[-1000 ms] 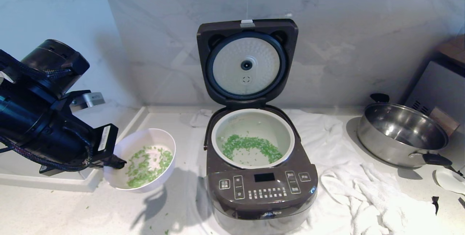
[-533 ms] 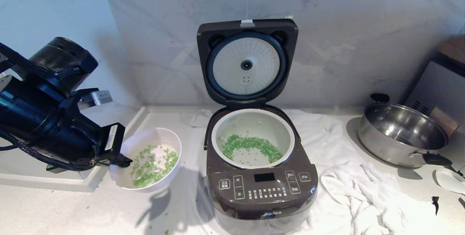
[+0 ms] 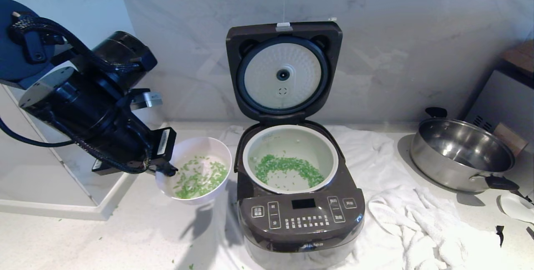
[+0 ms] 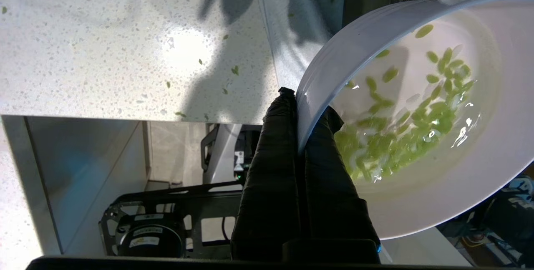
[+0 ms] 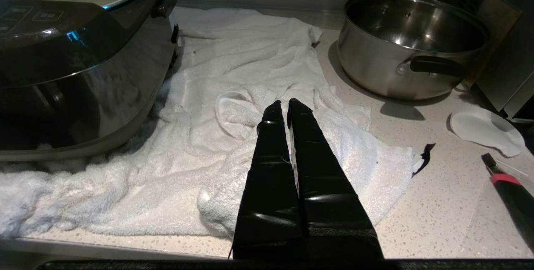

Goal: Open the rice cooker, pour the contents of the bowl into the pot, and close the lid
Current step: Pour the water from the bowl into the rice cooker

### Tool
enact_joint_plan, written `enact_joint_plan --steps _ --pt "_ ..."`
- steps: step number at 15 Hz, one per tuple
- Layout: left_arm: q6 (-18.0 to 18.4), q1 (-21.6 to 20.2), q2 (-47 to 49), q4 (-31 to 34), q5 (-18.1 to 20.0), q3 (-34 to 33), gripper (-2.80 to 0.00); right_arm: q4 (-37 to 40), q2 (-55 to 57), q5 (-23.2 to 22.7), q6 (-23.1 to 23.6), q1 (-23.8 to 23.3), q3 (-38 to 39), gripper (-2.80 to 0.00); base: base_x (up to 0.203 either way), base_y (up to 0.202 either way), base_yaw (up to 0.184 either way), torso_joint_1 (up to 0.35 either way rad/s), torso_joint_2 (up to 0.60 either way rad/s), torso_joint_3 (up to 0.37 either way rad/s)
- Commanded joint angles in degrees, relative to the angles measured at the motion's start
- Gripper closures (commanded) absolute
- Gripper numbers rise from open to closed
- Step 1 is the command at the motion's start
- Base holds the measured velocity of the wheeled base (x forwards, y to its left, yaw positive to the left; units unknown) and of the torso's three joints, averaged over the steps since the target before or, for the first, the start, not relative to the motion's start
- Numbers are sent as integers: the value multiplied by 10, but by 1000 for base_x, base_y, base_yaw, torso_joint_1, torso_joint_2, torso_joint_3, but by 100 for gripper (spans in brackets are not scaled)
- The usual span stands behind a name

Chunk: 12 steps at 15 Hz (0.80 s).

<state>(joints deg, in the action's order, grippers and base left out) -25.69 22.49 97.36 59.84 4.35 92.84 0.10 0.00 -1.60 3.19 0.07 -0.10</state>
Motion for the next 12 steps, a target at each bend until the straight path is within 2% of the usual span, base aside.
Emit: enact_joint_plan --steps 1,4,10,12 --pt "-2 9 43 8 0 26 0 0 -1 -1 1 0 0 0 0 0 0 0 0 0" --pt "0 22 91 45 0 68 0 0 -1 -1 1 0 0 0 0 0 0 0 0 0" --pt "2 33 185 69 0 191 0 0 -1 -1 1 0 0 0 0 0 0 0 0 0" --pt "2 38 202 62 0 204 0 0 -1 -1 1 0 0 0 0 0 0 0 0 0"
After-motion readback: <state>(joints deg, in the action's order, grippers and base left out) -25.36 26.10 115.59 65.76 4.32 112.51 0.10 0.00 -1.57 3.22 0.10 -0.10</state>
